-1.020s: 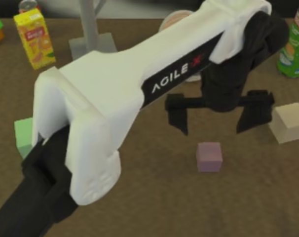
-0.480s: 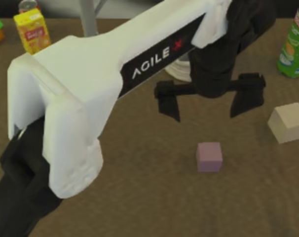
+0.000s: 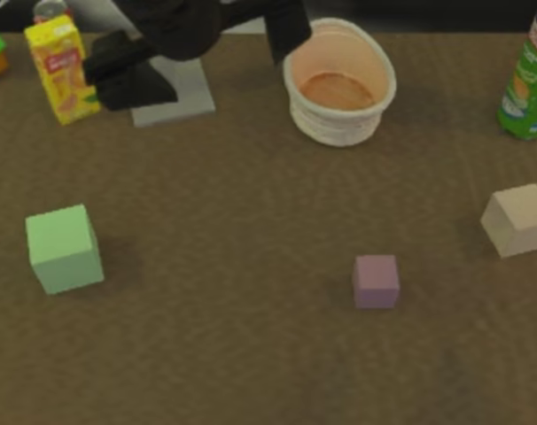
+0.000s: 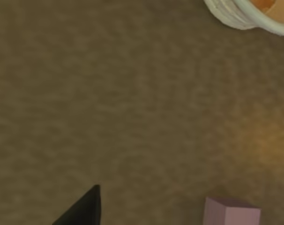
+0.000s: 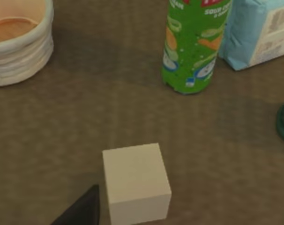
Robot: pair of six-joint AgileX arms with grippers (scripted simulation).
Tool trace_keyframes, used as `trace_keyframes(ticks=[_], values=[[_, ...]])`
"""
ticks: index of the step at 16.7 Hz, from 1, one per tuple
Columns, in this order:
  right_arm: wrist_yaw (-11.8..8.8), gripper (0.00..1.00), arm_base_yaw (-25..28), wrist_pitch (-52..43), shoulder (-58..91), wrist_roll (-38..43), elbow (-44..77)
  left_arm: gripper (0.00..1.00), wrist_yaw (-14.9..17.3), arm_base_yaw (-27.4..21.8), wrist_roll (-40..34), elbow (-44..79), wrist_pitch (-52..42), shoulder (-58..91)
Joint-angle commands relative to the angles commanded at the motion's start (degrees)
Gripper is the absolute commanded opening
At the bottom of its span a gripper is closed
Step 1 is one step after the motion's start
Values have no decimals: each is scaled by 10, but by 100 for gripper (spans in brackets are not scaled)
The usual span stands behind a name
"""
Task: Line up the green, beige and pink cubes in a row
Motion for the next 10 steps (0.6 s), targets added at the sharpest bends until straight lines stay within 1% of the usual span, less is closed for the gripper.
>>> trace_keyframes(ticks=[6,10], values=[[4,100,18,-185,345,-23,242,100,0,146,129,-418,225,-411],[6,100,30,-300,549,-36,392,100,3,227,234,-682,371,-656]])
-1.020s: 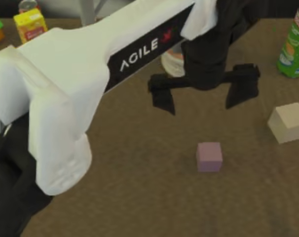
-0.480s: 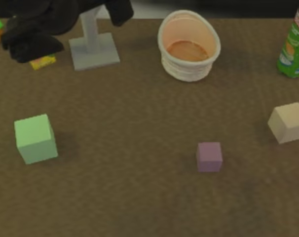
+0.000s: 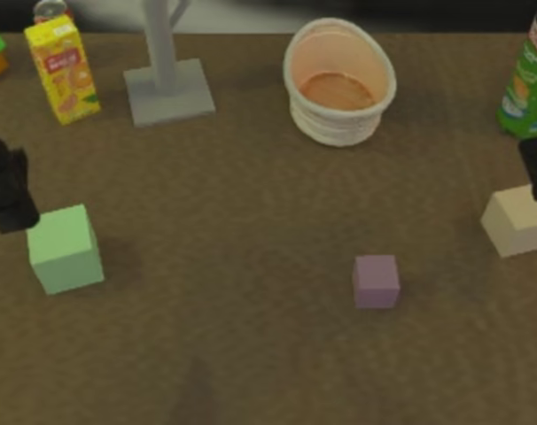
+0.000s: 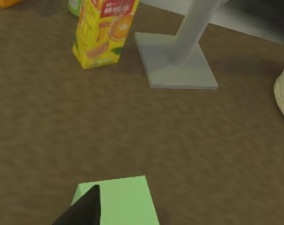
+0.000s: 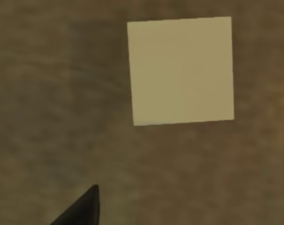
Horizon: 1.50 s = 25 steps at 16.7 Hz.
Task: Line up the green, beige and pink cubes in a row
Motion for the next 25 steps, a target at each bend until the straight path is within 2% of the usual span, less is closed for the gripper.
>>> trace_keyframes(ticks=[4,9,18,25], values=[[-1,100,10,-87,146,-9,125,100,6,61,100,-201,131,-194],[-3,100,16,-148,259,-16,232,100,14,106,187,-348,245,-351],[-3,100,15,-149,282,-17,246,100,16,112,202,-371,264,-375],[-3,100,18,-4,328,-15,150,100,16,112,202,-371,264,-375]])
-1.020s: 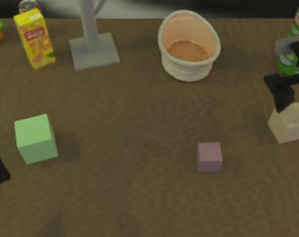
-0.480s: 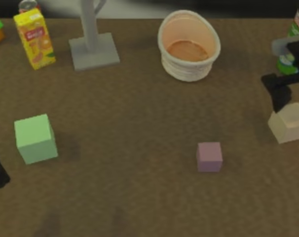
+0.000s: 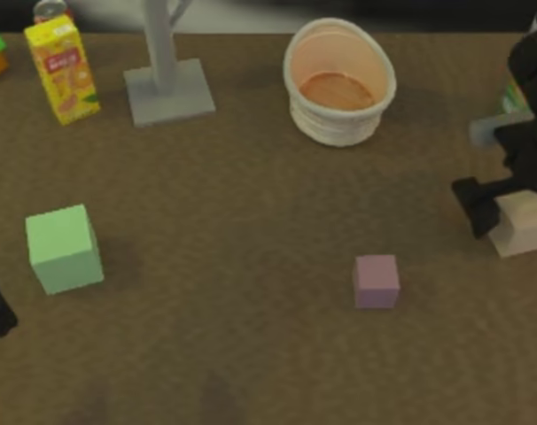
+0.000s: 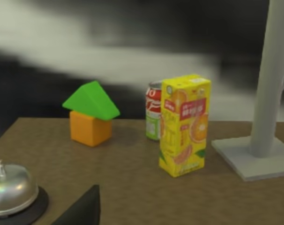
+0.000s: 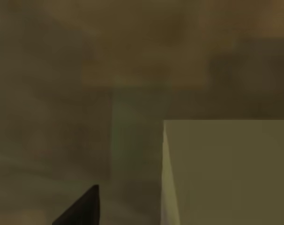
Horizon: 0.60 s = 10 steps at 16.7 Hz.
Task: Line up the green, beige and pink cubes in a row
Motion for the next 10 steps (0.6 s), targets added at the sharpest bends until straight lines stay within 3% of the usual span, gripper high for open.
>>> trace_keyframes(ticks=[6,10], values=[[0,100,0,27,10,1,-19,100,0,0,0,0,0,0],[0,70,0,27,10,1,-19,100,0,0,0,0,0,0]])
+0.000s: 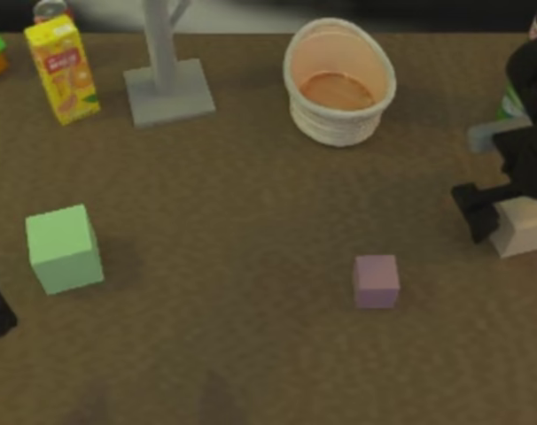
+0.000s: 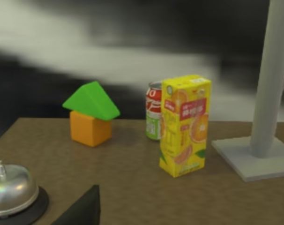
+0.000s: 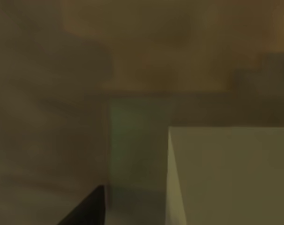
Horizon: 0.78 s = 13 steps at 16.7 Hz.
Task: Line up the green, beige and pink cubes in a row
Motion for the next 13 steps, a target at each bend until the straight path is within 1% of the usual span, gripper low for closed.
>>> trace_keyframes(ticks=[9,10,13], values=[[0,2,0,0,0,0,0,100,0,0,0,0,0,0],[0,0,0,0,0,0,0,100,0,0,0,0,0,0],[0,0,0,0,0,0,0,100,0,0,0,0,0,0]])
